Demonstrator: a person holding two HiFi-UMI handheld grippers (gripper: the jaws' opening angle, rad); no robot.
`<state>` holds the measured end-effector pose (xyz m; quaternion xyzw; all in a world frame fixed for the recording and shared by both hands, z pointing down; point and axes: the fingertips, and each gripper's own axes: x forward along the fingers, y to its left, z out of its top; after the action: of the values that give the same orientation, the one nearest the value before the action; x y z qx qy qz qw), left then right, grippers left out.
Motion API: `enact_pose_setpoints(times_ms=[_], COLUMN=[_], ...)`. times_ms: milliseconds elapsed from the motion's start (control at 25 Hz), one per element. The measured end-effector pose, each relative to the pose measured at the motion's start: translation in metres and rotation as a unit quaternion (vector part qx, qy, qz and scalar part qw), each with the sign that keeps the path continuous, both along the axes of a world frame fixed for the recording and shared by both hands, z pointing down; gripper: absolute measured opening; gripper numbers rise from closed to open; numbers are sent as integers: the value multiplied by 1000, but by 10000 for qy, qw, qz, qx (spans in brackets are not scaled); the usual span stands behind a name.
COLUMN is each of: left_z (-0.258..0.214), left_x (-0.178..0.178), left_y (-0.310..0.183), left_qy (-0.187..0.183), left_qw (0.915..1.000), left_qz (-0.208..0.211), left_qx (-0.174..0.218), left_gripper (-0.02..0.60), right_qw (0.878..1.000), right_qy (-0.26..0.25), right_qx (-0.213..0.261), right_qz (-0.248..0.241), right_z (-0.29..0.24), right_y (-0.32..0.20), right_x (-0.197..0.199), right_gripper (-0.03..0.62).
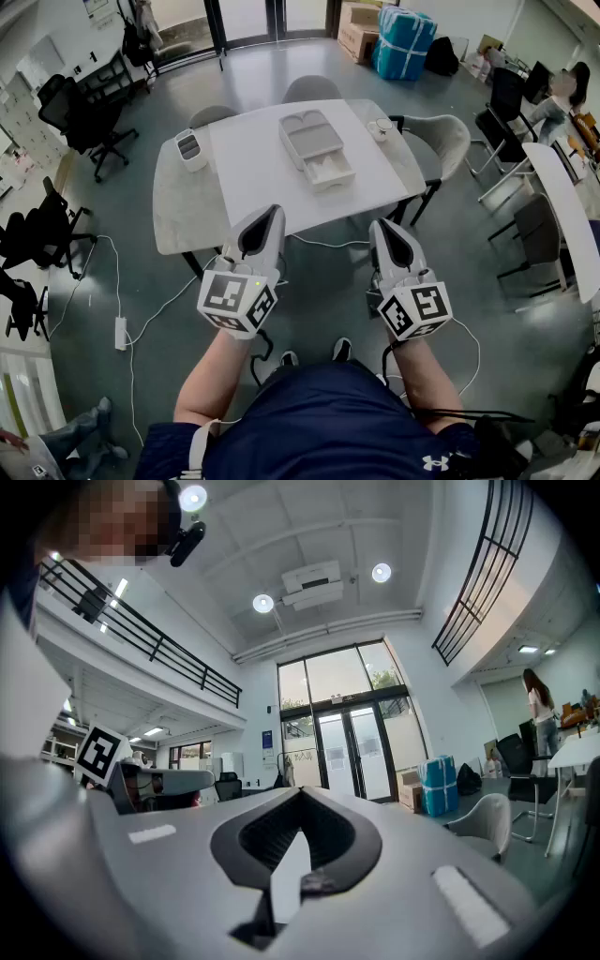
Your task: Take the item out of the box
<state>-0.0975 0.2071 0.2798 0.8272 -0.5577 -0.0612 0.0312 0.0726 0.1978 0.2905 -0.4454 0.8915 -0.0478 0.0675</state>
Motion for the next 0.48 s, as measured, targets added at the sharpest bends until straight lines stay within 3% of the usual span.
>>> enact_pose_setpoints(times_ms=[480], left_z=[7], left_x=[-13], left_y=[-6], left_qy=[-3], left_qw=[10000], left_qz=[88], left_qx=[-19], left_gripper=[2], right_qw=[9994], right_qy=[-186], right_qx=[-107], right_qz=[284], right_z=[8], right_y=[-12], right_x=[-1], right_gripper=[2])
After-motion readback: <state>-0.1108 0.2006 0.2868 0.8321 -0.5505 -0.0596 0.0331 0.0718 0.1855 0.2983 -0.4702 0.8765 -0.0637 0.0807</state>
